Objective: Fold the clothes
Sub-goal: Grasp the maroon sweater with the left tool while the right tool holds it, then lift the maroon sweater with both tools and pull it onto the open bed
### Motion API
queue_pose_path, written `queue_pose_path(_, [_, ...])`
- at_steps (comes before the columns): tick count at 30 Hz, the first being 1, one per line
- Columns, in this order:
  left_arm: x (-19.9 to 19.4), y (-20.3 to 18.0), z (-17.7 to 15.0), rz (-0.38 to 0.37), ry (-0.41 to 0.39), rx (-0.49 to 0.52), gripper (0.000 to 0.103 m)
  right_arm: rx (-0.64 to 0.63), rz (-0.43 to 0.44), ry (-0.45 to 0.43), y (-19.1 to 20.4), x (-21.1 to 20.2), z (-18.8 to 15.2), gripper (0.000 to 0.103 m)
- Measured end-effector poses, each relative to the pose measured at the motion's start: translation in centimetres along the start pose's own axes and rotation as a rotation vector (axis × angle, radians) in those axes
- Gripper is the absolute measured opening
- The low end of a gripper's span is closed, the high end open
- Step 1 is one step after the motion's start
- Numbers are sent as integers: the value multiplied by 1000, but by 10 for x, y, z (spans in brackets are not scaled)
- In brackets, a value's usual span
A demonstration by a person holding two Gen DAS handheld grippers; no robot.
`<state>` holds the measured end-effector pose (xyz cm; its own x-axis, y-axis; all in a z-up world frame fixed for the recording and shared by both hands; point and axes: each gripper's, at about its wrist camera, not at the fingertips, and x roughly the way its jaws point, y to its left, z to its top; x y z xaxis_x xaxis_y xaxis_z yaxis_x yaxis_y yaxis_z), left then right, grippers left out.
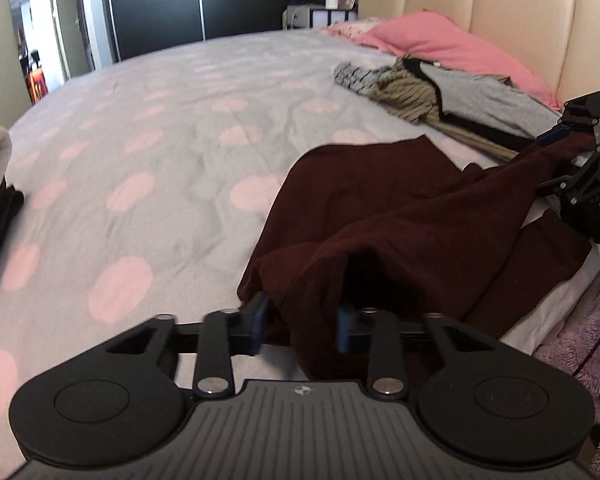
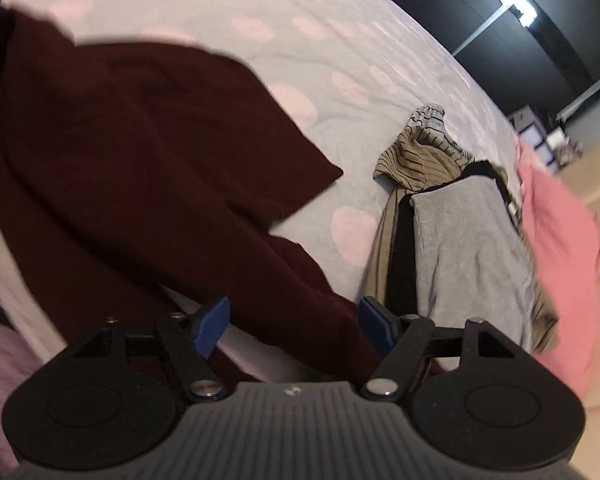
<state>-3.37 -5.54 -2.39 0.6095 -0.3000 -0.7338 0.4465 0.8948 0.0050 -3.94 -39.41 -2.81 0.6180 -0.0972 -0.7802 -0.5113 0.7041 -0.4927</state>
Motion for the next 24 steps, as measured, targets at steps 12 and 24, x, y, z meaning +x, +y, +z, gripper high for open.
queue_pose_path(12, [-58, 46, 26, 119, -200, -153, 9, 296, -106, -238, -31, -63, 38, 10])
queue_pose_path(24, [-208, 87, 54, 141, -460, -161, 9, 584, -73, -637, -47, -229, 73, 10])
